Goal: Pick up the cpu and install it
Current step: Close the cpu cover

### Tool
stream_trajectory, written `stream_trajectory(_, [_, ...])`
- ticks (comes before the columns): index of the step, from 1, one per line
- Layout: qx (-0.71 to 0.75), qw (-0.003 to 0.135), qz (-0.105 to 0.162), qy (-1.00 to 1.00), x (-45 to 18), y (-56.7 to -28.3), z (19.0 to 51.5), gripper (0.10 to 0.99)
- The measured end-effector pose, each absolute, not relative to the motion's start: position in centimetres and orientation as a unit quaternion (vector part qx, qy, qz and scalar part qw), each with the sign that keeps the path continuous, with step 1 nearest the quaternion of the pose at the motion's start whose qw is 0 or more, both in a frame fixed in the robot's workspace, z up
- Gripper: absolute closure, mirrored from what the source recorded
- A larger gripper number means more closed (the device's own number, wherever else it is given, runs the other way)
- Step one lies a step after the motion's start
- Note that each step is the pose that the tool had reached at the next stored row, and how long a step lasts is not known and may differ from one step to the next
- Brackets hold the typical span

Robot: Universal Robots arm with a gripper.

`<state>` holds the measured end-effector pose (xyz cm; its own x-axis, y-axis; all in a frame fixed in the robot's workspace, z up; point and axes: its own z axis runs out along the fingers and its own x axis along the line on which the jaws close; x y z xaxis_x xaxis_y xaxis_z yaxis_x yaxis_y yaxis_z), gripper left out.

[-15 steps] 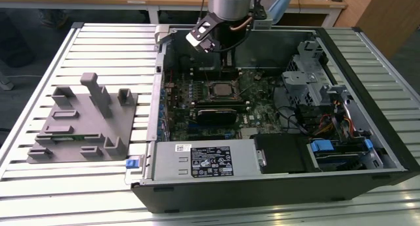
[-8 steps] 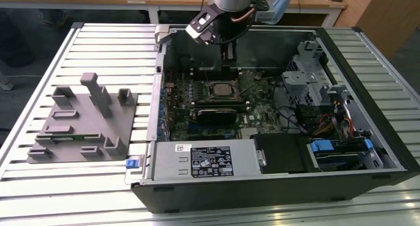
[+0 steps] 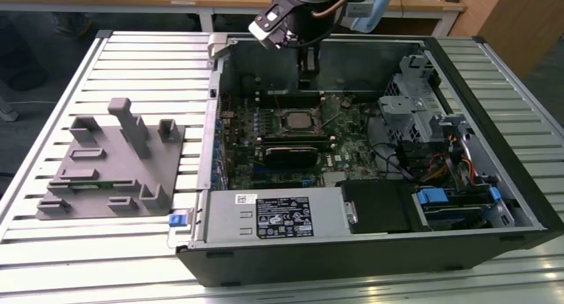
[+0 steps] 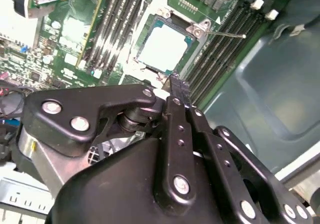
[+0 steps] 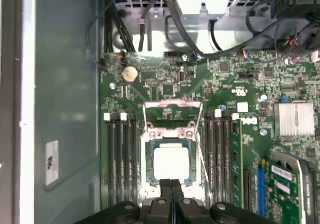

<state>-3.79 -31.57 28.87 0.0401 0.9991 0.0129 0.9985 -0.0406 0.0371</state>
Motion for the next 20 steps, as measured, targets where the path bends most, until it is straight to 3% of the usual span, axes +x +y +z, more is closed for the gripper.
stream_trajectory(20, [0.72,0.009,0.017,0.694,-1.0,-32.3,28.4,0.98])
